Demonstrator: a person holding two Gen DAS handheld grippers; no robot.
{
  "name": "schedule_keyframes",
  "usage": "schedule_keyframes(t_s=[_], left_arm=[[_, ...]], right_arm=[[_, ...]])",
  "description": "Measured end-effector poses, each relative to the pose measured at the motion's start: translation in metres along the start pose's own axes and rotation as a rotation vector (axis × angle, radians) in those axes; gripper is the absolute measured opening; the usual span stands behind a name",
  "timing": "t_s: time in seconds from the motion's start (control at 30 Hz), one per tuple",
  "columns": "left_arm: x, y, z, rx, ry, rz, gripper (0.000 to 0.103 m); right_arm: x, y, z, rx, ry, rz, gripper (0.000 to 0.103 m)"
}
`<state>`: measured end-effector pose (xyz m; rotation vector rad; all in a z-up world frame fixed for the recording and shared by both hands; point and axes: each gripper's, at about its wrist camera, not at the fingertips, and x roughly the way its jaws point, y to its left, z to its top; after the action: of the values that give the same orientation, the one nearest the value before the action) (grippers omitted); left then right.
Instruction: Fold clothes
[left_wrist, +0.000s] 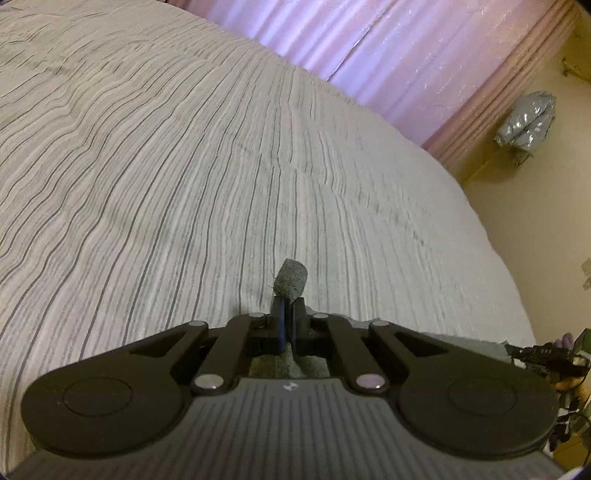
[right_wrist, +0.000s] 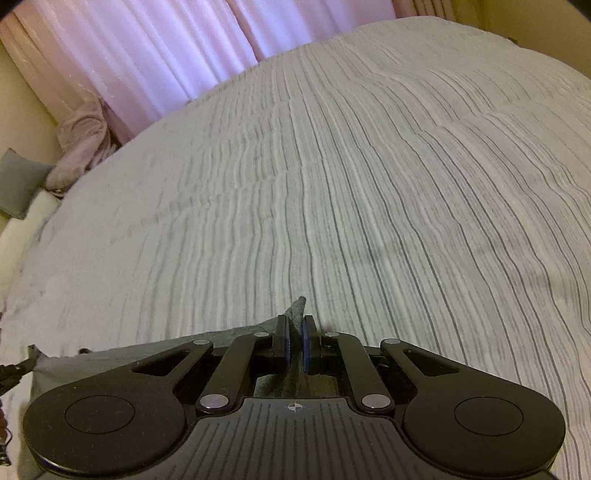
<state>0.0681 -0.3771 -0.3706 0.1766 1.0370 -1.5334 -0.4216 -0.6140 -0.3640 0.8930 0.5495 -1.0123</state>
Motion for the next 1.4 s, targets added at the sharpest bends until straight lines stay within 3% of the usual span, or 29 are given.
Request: schedule_keyframes(t_s=[0.13, 0.27, 0.3, 0.33, 0.37, 0.47, 0.57, 0.67, 0.73, 0.77, 0.8, 0.9, 0.97, 1.03, 1.1, 1.2, 1.3, 1.4], left_arm=[[0.014, -0.004, -0.002, 0.051, 0.044, 0.043, 0.002], [0.016, -0.010, 0.001, 0.096, 0.057, 0.199, 0.008], [0.010, -0.013, 0.003, 0.084, 0.033, 0.228, 0.008], [0.001, -0.017, 0.005, 0.080, -0.007, 0.245, 0.008], [-0.008, -0.022, 0.006, 0.076, -0.049, 0.260, 0.009], [-0.025, -0.041, 0.007, 0.087, -0.056, 0.186, 0.010], [-0.020, -0.049, 0.002, 0.056, 0.014, 0.108, 0.020], [-0.008, -0.052, 0.002, 0.055, 0.052, 0.071, 0.019], [-0.002, -0.069, 0.001, 0.110, 0.092, -0.040, 0.017], [0.005, -0.080, -0.004, 0.159, 0.130, -0.081, 0.011], [0.011, -0.092, -0.009, 0.211, 0.171, -0.118, 0.006], [0.041, -0.119, -0.033, 0.323, 0.288, -0.154, 0.003], [0.062, -0.126, -0.043, 0.397, 0.282, -0.067, 0.004], [0.078, -0.129, -0.047, 0.450, 0.256, 0.022, 0.003], [0.085, -0.118, -0.039, 0.392, 0.207, 0.058, 0.003], [0.075, -0.108, -0.028, 0.290, 0.129, 0.109, 0.003], [0.047, -0.108, -0.022, 0.266, 0.042, 0.180, 0.010], [0.005, -0.101, -0.030, 0.190, 0.028, 0.156, 0.009]], right_arm=[[0.017, 0.000, -0.006, -0.010, 0.044, -0.065, 0.006], [0.032, 0.003, -0.007, -0.018, 0.102, -0.120, 0.010], [0.031, 0.005, -0.005, -0.015, 0.104, -0.141, 0.040], [0.025, 0.010, -0.003, -0.014, 0.077, -0.195, 0.053], [0.015, 0.018, -0.002, -0.037, 0.030, -0.215, 0.058], [-0.013, 0.045, -0.002, -0.125, -0.080, -0.218, 0.058], [-0.020, 0.071, -0.011, -0.223, -0.053, -0.152, 0.058], [-0.010, 0.087, -0.021, -0.290, -0.010, -0.080, 0.058], [-0.002, 0.098, -0.026, -0.319, 0.019, -0.024, 0.048], [0.002, 0.103, -0.029, -0.334, 0.033, 0.005, 0.031], [0.007, 0.113, -0.035, -0.356, 0.065, 0.048, 0.026], [0.027, 0.143, -0.055, -0.450, 0.157, 0.119, 0.024], [0.050, 0.155, -0.065, -0.488, 0.229, 0.118, 0.024], [0.065, 0.151, -0.062, -0.497, 0.182, 0.045, 0.024], [0.079, 0.147, -0.058, -0.504, 0.128, -0.031, 0.024], [0.077, 0.129, -0.039, -0.383, 0.065, -0.075, 0.024], [0.054, 0.119, -0.033, -0.370, 0.012, -0.125, 0.025], [0.017, 0.111, -0.039, -0.335, 0.010, -0.093, 0.025]])
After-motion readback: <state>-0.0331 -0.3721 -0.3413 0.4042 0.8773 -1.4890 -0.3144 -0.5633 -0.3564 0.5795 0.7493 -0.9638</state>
